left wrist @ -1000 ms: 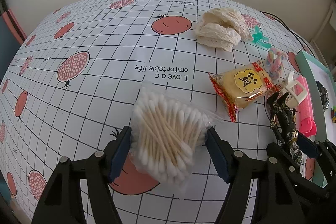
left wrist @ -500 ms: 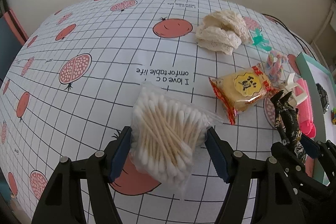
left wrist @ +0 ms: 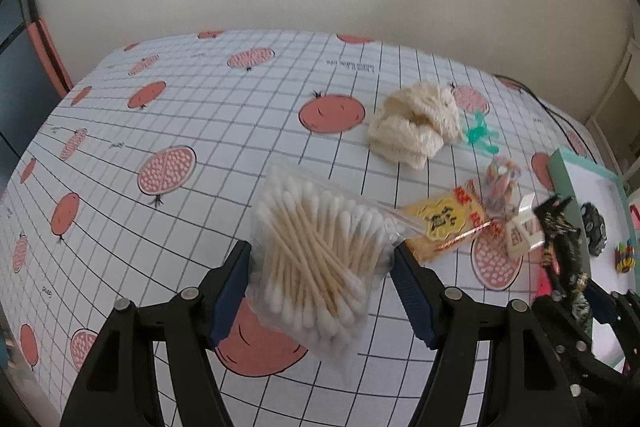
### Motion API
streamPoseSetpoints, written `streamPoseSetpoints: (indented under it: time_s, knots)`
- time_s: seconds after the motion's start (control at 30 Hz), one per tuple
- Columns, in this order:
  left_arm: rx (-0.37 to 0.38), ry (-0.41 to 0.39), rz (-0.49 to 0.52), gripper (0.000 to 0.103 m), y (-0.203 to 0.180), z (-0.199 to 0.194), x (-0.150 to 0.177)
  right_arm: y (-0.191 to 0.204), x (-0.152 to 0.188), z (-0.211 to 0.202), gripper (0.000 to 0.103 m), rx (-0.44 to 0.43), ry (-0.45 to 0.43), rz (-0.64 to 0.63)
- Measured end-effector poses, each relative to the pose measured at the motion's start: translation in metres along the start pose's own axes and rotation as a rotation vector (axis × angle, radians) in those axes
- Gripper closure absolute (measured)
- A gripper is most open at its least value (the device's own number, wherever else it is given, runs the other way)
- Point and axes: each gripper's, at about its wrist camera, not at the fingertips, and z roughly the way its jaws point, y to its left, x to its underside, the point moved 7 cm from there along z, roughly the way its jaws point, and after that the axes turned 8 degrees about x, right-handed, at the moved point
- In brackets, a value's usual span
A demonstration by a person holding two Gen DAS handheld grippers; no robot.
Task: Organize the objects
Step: 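Lift the swab bag with left tool while right tool carries the figure over the tray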
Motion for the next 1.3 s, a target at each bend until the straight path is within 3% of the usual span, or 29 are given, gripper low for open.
streamPoseSetpoints:
  time_s: [0.37,0.6,0.97,1.17,1.3]
  knots:
    - [-0.013,-0.052,-0.041,0.032,-0.022,-0.009,-0.004,-0.054,-0.006,-0.030,0.057,0.025,-0.080,0.059]
    - [0.032,-0.059,-0.066,0.032,-0.045,-0.011,0.000,-0.093,-0.008,-0.044,0.057,0.051,-0.113,0.125]
    - [0.101,-0.112,0.064,0.032,-0.105,-0.028,-0.005,-0.154,-0.005,-0.058,0.057,0.114,-0.139,0.248]
    - [0.171,-0.147,0.091,0.032,-0.130,-0.043,-0.010,-0.178,-0.002,-0.067,0.057,0.148,-0.153,0.279]
    - [0.263,-0.149,0.104,0.032,-0.156,-0.052,-0.013,-0.194,0.005,-0.071,0.057,0.169,-0.151,0.323]
